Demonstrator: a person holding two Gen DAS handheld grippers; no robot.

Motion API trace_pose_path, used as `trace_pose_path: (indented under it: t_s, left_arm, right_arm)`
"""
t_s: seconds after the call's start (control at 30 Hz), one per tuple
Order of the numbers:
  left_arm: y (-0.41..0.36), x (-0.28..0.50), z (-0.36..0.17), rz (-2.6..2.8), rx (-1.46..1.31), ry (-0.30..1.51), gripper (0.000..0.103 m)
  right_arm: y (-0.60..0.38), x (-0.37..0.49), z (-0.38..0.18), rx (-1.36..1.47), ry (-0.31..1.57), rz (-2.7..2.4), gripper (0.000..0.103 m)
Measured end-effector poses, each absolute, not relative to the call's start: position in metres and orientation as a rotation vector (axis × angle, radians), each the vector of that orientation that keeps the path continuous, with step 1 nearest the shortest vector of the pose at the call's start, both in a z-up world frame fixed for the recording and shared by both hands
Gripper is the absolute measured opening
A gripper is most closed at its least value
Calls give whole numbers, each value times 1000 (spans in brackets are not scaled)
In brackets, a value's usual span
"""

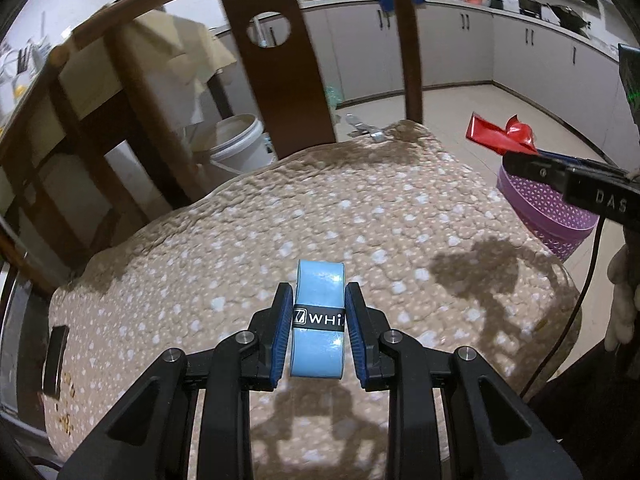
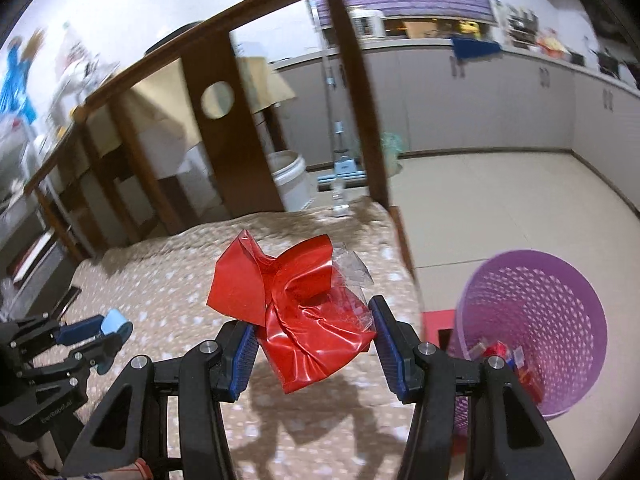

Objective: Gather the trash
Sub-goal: 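Carry the tape roll and red wrapper over the purple basket with both grippers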

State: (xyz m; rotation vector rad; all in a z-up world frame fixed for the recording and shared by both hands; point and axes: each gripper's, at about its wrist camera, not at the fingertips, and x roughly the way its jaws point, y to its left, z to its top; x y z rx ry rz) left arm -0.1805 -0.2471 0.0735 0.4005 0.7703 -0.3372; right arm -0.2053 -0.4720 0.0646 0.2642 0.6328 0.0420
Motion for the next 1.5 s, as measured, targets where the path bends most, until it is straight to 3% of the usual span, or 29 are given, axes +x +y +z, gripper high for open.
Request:
trace_pose_path:
  t_s: [0.53, 1.5]
  left_arm:
    - [-321, -185, 78, -433, 475, 733, 26]
    - [-396, -185, 81, -548, 512, 710, 26]
  right_arm:
    - [-556, -233, 63, 446, 590, -98, 57]
    - [-616, -266, 66, 539, 526, -230, 57]
